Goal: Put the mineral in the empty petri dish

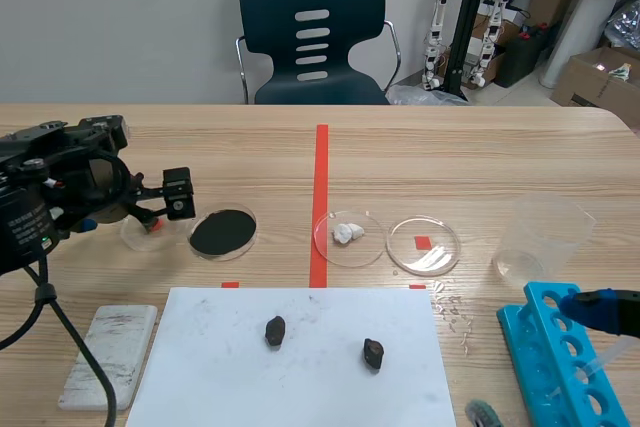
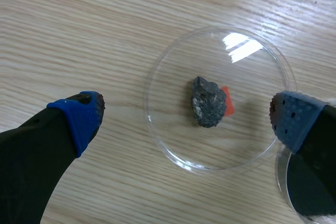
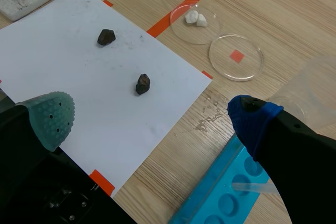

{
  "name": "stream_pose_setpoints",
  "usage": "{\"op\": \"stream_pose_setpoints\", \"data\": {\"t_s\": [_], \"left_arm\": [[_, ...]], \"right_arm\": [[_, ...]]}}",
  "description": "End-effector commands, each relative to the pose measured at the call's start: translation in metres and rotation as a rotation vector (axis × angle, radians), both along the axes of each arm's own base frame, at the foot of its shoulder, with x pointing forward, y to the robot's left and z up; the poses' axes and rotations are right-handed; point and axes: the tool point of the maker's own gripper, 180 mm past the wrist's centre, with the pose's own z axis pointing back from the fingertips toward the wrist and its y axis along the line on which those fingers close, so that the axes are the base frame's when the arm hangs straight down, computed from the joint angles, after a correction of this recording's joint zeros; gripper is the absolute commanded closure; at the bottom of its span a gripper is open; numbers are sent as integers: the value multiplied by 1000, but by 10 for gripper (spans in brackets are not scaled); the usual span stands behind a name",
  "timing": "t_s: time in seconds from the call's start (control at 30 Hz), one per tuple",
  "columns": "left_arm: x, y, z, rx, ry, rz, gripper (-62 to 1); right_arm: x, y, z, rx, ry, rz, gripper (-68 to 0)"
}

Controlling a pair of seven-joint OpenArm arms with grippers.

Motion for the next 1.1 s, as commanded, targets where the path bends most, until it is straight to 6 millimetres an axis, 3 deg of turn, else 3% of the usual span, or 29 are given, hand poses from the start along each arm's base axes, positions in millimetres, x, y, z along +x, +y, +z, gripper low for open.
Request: {"op": "stream_pose_setpoints", "data": {"t_s": [0.0,0.3,1.07], "left_arm": [[8,6,14,13,-47,-4,-623],[4,6,27,27,-95,-33,-623],[2,6,27,28,-93,-35,-623]], "right_arm": [[5,2,9,21,-32,4,-610],[5,2,9,21,-32,4,-610],[5,2,9,21,-32,4,-610]]}}
